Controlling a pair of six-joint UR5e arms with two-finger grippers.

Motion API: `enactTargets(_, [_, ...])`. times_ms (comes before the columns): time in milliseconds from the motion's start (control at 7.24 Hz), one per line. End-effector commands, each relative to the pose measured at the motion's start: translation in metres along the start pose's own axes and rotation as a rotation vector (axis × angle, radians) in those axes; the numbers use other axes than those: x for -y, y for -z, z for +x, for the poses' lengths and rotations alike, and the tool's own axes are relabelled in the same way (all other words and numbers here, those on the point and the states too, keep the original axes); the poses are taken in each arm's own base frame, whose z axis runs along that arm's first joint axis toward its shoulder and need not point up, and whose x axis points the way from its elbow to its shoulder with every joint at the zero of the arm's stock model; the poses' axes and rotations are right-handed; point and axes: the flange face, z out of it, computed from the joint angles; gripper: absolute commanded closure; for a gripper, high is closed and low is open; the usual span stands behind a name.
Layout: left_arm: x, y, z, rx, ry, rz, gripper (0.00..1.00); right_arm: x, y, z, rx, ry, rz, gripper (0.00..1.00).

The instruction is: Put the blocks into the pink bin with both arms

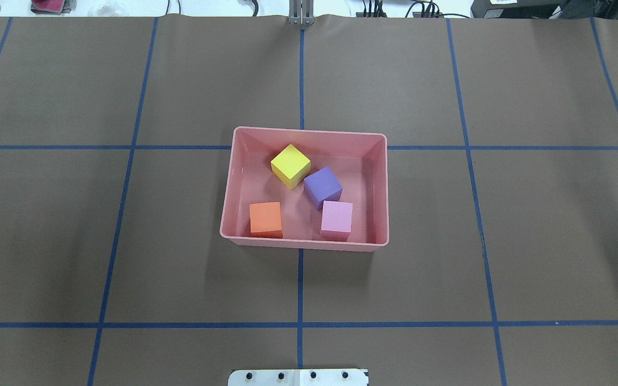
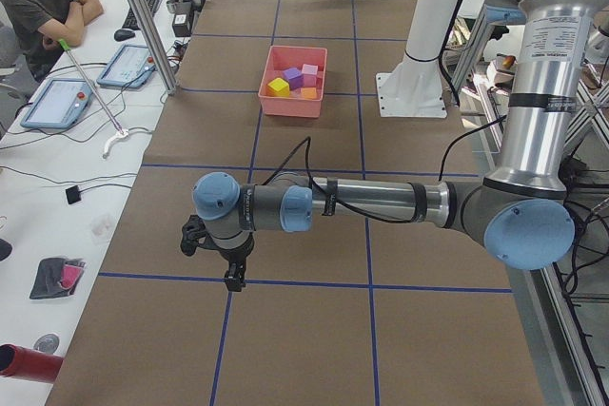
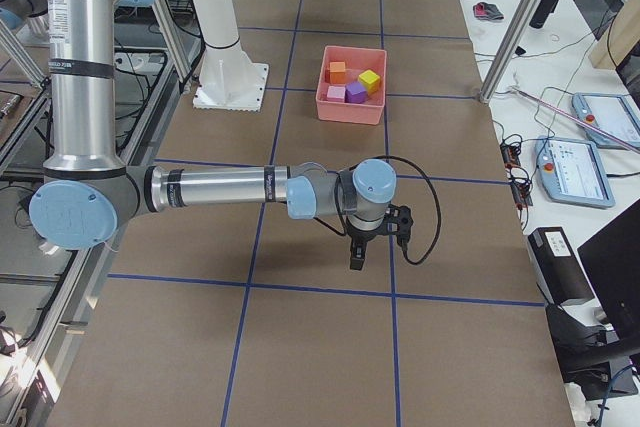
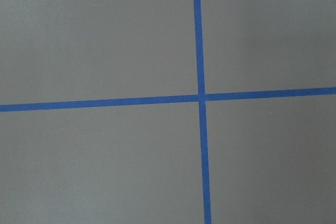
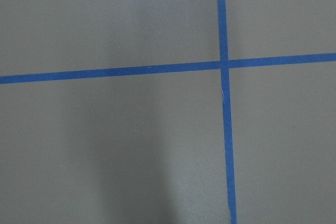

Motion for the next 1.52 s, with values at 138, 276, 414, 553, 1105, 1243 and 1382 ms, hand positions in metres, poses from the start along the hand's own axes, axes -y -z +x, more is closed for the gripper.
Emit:
enactTargets(138, [-0.001,0.001,0.001,-0.003,-0.004,0.003,0.00,-0.002,0.003,-0.001,0.006,0.002,0.004,0.00])
enactTargets(276, [-0.001,0.000,0.000,0.002,-0.002,0.000,0.00,-0.005,0.002,0.000,0.025,-0.002,-0.003,0.00])
enactTargets(414, [0.000,0.001,0.001,0.003,-0.005,0.001,0.00,-0.008,0.002,-0.002,0.048,-0.002,-0.011,0.00])
enactTargets(553, [0.000,0.011,0.008,0.003,-0.020,0.022,0.00,-0.008,0.001,-0.001,0.051,-0.003,-0.013,0.00])
enactTargets(1105, [-0.012,0.008,0.008,0.004,-0.016,0.016,0.00,-0.007,0.005,0.001,0.054,-0.008,-0.005,0.00])
enactTargets(1243, [-0.011,0.009,0.008,0.004,-0.015,0.019,0.00,-0.007,0.005,0.000,0.054,-0.006,-0.005,0.00])
enactTargets(1382, [-0.011,0.009,0.009,0.003,-0.016,0.018,0.00,-0.007,0.005,0.001,0.054,-0.006,-0.004,0.00])
